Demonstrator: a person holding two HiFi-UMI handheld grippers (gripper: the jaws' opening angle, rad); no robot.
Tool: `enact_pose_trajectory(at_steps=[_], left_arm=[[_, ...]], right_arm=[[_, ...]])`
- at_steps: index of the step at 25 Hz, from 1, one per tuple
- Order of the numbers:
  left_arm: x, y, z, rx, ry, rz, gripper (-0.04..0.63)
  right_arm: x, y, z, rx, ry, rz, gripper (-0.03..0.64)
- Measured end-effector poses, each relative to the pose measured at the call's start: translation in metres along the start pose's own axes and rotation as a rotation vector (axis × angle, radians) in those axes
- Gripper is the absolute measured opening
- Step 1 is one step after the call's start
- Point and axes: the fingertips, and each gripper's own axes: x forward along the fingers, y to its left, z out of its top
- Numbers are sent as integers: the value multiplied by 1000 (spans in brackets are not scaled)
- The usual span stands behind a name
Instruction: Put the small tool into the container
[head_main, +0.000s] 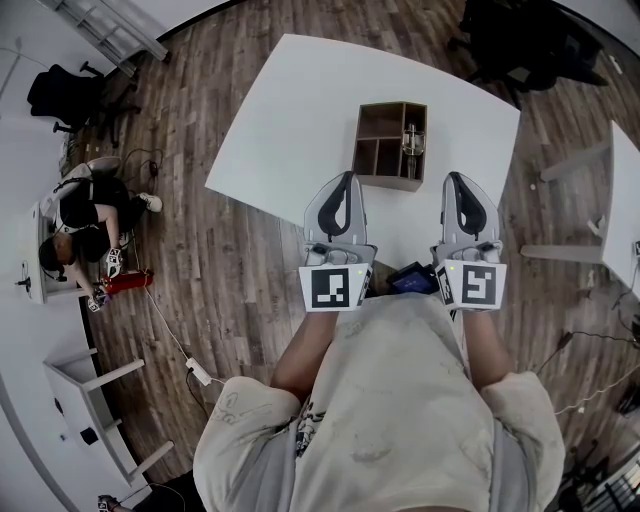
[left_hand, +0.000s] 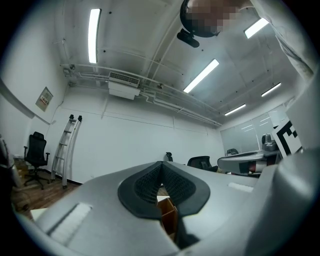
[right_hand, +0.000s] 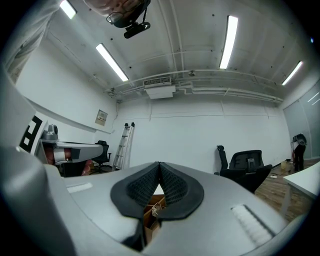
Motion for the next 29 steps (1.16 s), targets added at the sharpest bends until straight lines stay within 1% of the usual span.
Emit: enact_pose_trajectory(at_steps=[6,11,16,19,29], left_arm=[[-2,-2,-2,3,0,-9,14],[-1,-2,-3,-15,8,-4,14],[-2,-3,-2,-16,3,-7,14],[-2,-3,2,-13,-11,-8,14],[-3,-3,7,-22,-9,0,14]], right_arm=[[-2,-2,-1,2,6,-13,5],[-5,-6,2,3,7,-27,5],[-6,-10,2,5,9,-42,5],[-6,-11,5,9,0,-40,5],[-6,-13,9,-5,-7,-43,6]])
